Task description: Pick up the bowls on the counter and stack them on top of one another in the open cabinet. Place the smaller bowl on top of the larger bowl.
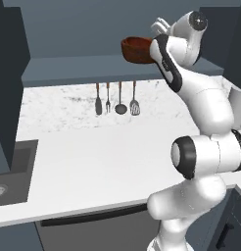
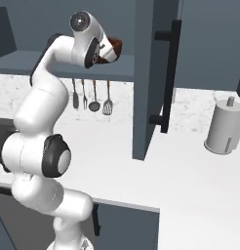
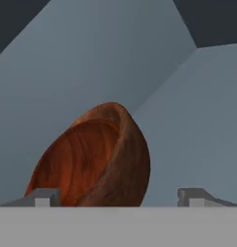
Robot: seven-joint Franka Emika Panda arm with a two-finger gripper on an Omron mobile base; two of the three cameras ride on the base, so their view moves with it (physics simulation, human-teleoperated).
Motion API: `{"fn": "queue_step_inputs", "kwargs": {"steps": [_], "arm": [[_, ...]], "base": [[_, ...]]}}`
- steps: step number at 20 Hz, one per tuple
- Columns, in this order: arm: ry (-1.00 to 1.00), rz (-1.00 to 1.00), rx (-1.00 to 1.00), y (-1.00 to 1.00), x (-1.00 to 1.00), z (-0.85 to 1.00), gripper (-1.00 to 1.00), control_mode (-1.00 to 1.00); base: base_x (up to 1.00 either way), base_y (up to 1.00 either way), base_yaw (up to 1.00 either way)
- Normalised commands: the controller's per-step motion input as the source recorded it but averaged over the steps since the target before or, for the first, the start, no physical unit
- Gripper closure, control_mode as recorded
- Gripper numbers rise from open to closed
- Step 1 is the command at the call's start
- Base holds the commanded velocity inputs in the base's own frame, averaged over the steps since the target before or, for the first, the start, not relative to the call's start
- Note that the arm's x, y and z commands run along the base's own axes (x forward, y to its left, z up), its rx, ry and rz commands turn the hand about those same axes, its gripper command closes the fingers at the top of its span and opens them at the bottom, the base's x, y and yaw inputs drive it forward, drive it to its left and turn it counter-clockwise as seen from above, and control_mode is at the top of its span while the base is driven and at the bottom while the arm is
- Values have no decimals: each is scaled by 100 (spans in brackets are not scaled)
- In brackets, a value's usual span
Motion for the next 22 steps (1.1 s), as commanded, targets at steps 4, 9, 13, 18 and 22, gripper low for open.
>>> {"fn": "queue_step_inputs", "kwargs": {"steps": [4, 9, 13, 18, 22], "arm": [[-33, 0, 0, -10, -100, -72, -100, -100], [-7, 0, -1, -32, -100, -100, -100, -100], [5, 0, -11, -33, -100, -100, -100, -100], [27, 6, -20, -10, -100, -100, -100, -100], [0, 6, 1, 6, -27, -7, -100, -100]], "base": [[0, 0, 0], [0, 0, 0], [0, 0, 0], [0, 0, 0], [0, 0, 0]]}}
